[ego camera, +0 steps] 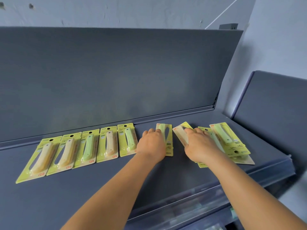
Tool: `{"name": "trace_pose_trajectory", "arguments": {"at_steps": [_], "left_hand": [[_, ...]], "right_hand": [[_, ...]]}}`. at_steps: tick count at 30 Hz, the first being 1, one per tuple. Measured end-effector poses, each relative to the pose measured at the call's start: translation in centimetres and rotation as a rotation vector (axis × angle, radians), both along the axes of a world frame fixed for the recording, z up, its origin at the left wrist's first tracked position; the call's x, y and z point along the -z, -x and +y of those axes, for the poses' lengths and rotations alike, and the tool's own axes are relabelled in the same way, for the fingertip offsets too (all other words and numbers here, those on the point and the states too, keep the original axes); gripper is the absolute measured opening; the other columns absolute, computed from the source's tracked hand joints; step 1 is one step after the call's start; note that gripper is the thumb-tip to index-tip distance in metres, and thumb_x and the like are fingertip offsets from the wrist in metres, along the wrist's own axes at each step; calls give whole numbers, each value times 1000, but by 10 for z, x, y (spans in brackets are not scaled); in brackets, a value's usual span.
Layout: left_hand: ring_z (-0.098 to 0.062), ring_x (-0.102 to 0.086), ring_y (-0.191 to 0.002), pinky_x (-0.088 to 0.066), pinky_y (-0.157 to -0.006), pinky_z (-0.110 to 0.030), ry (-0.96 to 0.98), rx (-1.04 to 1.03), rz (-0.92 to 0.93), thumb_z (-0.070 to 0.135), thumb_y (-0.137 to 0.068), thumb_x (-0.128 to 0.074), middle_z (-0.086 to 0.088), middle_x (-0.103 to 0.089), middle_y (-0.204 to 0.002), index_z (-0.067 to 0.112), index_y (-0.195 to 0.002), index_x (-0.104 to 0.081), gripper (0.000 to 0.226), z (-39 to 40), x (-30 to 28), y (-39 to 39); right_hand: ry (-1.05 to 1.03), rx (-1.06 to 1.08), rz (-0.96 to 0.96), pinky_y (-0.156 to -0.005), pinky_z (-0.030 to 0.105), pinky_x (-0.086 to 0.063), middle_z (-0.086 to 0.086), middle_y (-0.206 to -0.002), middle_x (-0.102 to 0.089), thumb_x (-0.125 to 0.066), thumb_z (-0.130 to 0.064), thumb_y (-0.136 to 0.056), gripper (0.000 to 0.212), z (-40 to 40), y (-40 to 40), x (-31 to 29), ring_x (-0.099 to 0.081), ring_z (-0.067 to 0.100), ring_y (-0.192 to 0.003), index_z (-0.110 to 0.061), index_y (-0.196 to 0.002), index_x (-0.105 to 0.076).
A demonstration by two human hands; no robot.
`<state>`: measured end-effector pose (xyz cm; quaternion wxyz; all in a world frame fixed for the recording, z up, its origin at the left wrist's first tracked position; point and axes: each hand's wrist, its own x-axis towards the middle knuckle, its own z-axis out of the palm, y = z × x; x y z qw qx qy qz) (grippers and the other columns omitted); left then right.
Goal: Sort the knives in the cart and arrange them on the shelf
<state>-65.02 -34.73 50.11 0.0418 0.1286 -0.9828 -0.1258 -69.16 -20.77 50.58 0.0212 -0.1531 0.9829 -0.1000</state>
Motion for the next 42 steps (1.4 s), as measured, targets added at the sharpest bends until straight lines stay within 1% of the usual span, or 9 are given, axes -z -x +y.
{"name": "trace_pose_trajectory", "arguments": {"at_steps": [5,16,21,24,29,33,37,39,42], "left_hand": [[-28,-35,-124,-37,-99,-37,41,-67,14,59,-91,-42,-10,-42,-129,7,-129,-49,64,10,9,8],[-27,-39,-110,-41,-89,-32,-3,139,3,9,-91,-45,-8,-44,-119,14,-114,-55,26,7,6,5],[-24,-34,-114,-35,-94,-31,128,379,38,1,-88,-43,-1,-40,-130,30,-134,-45,55,12,2,-1],[-25,-35,-121,-40,-95,-34,132,379,31,5,-92,-46,-4,-35,-136,31,-144,-32,60,18,4,-6],[-31,-35,-126,-38,-100,-43,80,407,-33,54,-95,-38,-6,-36,-138,28,-138,-39,51,30,7,-20],[-28,-39,-128,-33,-103,-37,6,371,-53,53,-93,-42,-6,-38,-137,21,-129,-42,48,7,9,-17],[-34,-29,-135,-24,-111,-39,20,335,-71,41,-96,-39,-10,-17,-151,21,-133,-39,42,-8,6,-22],[-32,-31,-131,-24,-109,-38,143,304,12,35,-98,-34,-10,-22,-146,18,-136,-39,42,-6,4,-29],[-30,-40,-122,-29,-106,-39,187,304,-14,52,-96,-34,-9,-34,-133,15,-139,-36,57,-4,6,-37]], "right_hand": [[-23,6,59,-106,35,-30,5,-137,-41,-46,-27,-94,49,0,1,1,-32,28,-126,-20,-140,-33],[85,94,16,-86,36,-44,12,-126,-51,-54,-10,-85,53,30,18,-22,-47,33,-116,-17,-136,-40],[9,37,20,-103,38,-36,7,-144,-42,-45,-2,-86,66,42,25,-25,-39,30,-129,-23,-146,-28],[-37,-38,34,-105,36,-31,2,-145,-40,-48,-3,-85,65,42,29,-20,-38,28,-129,-30,-143,-34],[-11,-125,120,-108,34,-25,-11,-146,-38,-47,-1,-83,68,32,33,-11,-35,21,-132,-36,-139,-37],[11,-196,156,-102,33,-32,-12,-139,-44,-47,5,-80,65,17,38,-9,-38,20,-127,-34,-132,-43],[6,-250,151,-95,28,-36,-11,-127,-50,-48,6,-78,54,-2,50,-2,-37,18,-125,-32,-115,-53],[-9,-249,141,-95,29,-37,-9,-127,-47,-51,0,-81,45,-13,53,3,-35,18,-124,-33,-109,-57],[38,-233,87,-90,31,-42,-4,-124,-43,-49,5,-78,45,-25,54,8,-35,20,-117,-32,-101,-60]]}}
